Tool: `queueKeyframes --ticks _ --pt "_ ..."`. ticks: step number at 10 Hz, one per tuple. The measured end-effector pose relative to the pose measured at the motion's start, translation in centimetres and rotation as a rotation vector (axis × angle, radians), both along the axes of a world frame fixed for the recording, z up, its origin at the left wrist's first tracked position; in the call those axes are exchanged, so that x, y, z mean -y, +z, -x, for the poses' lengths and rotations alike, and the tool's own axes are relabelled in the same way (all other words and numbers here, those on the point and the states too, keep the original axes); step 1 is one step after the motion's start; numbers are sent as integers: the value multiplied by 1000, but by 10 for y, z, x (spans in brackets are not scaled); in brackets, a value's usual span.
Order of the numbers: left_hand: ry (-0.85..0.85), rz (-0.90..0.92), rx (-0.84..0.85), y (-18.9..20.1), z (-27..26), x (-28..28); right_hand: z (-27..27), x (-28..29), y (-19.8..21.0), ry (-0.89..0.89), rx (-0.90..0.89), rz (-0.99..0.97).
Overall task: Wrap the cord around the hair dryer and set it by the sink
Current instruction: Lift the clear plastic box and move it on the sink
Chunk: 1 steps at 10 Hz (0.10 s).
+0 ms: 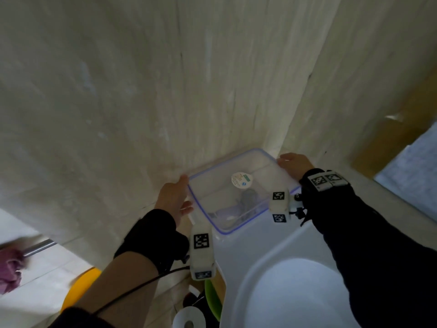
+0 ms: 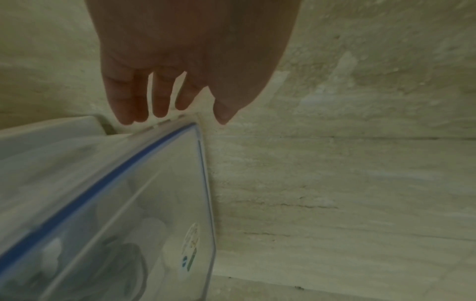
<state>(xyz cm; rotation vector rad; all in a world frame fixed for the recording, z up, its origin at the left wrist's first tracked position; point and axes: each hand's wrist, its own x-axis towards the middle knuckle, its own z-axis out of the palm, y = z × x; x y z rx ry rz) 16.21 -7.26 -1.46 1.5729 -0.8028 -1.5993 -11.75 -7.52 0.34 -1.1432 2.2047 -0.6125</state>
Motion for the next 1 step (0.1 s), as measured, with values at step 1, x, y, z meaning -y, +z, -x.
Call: queueKeyframes --ticks 1 --pt "59 -4 -8 13 -9 -4 1 -11 11 -43 15 28"
